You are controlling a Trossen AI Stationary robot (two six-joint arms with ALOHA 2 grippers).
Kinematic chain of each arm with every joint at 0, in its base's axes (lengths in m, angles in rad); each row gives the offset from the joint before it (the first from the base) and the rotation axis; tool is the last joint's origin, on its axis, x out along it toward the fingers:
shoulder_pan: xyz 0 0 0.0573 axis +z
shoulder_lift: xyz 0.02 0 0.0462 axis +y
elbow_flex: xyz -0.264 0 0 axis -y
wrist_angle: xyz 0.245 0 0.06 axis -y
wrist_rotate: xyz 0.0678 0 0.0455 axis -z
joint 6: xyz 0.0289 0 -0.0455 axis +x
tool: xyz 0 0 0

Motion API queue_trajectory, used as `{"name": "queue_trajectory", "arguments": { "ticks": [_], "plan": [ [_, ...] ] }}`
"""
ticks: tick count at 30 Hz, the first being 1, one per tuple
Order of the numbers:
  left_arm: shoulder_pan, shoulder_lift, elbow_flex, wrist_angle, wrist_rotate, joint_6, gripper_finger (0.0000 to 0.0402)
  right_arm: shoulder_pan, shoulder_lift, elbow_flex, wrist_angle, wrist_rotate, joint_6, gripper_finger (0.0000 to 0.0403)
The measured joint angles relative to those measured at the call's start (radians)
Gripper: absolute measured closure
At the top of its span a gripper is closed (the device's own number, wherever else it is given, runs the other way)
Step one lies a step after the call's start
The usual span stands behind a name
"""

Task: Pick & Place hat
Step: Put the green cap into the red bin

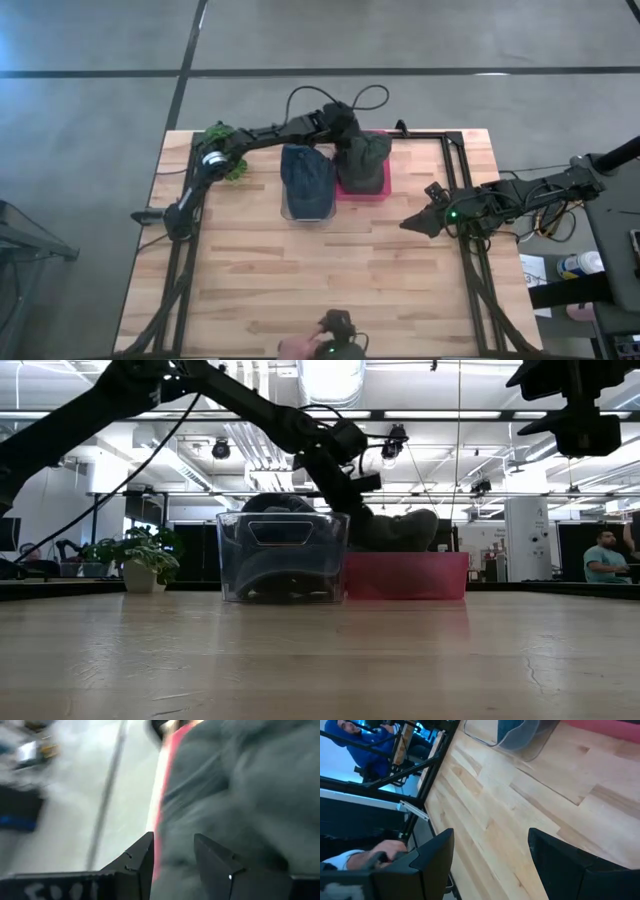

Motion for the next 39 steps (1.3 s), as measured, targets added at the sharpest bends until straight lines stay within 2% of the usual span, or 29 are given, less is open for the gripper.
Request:
{"name": "queue_trajectory", "arguments": {
  "ticks": [4, 9, 11, 14, 16, 18, 23, 26, 30, 35, 39],
  "plan": [
    [0.001, -0.035, 0.001, -0.070, -0.146, 0.036, 0.0268, 0.000, 0.000, 0.000, 0.001, 0.005, 0.000, 0.0154],
    [-0.003, -0.165, 0.014, -0.126, -0.180, 0.013, 0.0268, 0.000, -0.001, 0.000, 0.001, 0.004, -0.014, 0.0154],
    [-0.012, -0.219, 0.015, -0.189, -0.137, -0.025, 0.0268, 0.001, -0.001, 0.000, 0.000, 0.004, -0.027, 0.0154],
    [-0.033, -0.273, 0.015, -0.336, 0.001, -0.072, 0.0268, 0.000, -0.001, 0.000, 0.001, 0.004, -0.051, 0.0154],
    [-0.044, -0.283, 0.012, -0.424, 0.072, -0.087, 0.0268, 0.001, -0.001, 0.000, 0.000, 0.003, -0.069, 0.0154],
    [-0.053, -0.279, -0.003, -0.457, 0.100, -0.060, 0.0268, 0.001, 0.000, 0.000, 0.000, 0.003, -0.085, 0.0154],
    [-0.084, -0.241, -0.052, -0.450, 0.105, 0.111, 0.0268, 0.000, 0.000, 0.000, 0.000, 0.005, -0.098, 0.0154],
    [-0.091, -0.205, -0.069, -0.422, 0.128, 0.105, 0.0268, 0.000, 0.000, 0.000, 0.001, 0.005, -0.095, 0.0154],
    [-0.091, -0.163, -0.089, -0.285, 0.160, 0.098, 0.0268, 0.000, 0.000, 0.000, 0.000, 0.005, -0.092, 0.0154],
    [-0.091, -0.091, -0.096, -0.121, 0.084, 0.200, 0.0268, 0.000, 0.000, 0.000, 0.001, 0.005, -0.090, 0.0154],
    [-0.091, -0.046, -0.096, -0.064, 0.098, 0.215, 0.0268, 0.000, 0.001, 0.000, -0.003, 0.005, -0.090, 0.0154]
  ]
}}
